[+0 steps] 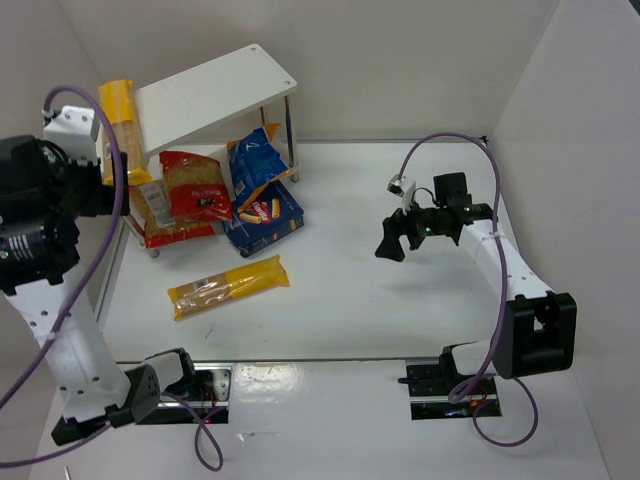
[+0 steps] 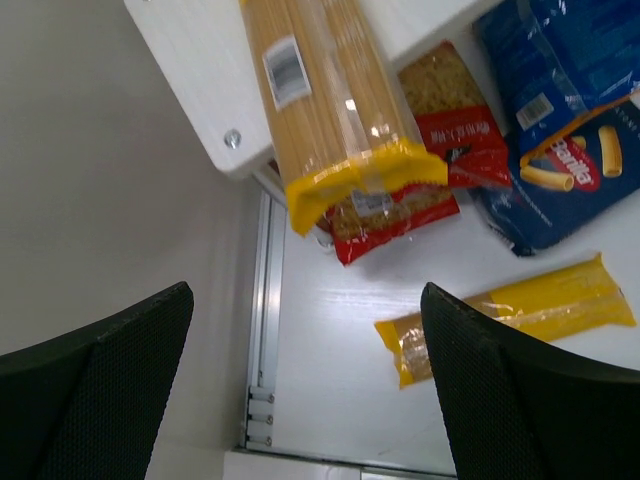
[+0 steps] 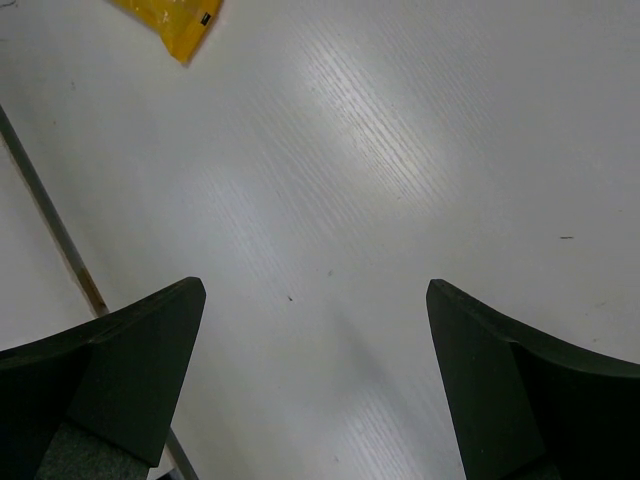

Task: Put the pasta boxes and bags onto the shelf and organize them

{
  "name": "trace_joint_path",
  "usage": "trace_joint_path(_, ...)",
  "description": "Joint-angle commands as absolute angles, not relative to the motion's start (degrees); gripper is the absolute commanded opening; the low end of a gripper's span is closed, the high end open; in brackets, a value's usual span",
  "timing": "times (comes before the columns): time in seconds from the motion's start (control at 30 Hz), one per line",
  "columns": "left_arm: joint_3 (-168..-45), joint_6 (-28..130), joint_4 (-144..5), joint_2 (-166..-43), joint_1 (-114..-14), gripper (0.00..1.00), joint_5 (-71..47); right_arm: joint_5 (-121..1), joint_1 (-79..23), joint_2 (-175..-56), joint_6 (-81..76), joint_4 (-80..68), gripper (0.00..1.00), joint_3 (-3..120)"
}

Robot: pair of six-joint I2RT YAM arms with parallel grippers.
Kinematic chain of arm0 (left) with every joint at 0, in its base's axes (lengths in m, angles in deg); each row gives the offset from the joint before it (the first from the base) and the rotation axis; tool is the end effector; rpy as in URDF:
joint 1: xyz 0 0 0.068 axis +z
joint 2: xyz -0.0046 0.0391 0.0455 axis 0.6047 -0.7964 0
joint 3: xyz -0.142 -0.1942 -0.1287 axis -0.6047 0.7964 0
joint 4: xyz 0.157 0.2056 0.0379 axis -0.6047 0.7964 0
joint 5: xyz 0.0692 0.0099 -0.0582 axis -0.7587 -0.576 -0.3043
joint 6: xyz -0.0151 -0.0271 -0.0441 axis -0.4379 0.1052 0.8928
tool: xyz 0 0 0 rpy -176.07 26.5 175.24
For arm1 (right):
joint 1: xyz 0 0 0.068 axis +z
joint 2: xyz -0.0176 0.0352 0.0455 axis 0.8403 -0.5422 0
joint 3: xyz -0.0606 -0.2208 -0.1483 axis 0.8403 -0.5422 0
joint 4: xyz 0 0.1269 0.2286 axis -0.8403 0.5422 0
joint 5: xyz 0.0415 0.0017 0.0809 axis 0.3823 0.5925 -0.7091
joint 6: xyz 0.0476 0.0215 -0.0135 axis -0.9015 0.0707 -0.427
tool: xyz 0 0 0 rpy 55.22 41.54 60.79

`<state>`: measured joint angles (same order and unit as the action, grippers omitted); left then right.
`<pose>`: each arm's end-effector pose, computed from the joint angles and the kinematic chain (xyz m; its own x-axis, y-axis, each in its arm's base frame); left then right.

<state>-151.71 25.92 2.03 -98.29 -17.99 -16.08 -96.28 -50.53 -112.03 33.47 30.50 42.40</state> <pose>0.1391 0.0456 0.5440 -0.3894 0.1155 -0.9138 -0.1741 0.9650 0.1961 0.2681 0.0559 0.2691 -0.4847 -0.4101 -0.7726 -0.8099 0.5440 0.2194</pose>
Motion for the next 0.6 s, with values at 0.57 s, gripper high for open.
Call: trace_joint_path(0.57,-112.2,30.4,-8.6,-72.9,-17.7,1.0,-10.8,-78.1,-45.5,-93.0,23.5,29.5,1.0,40.7)
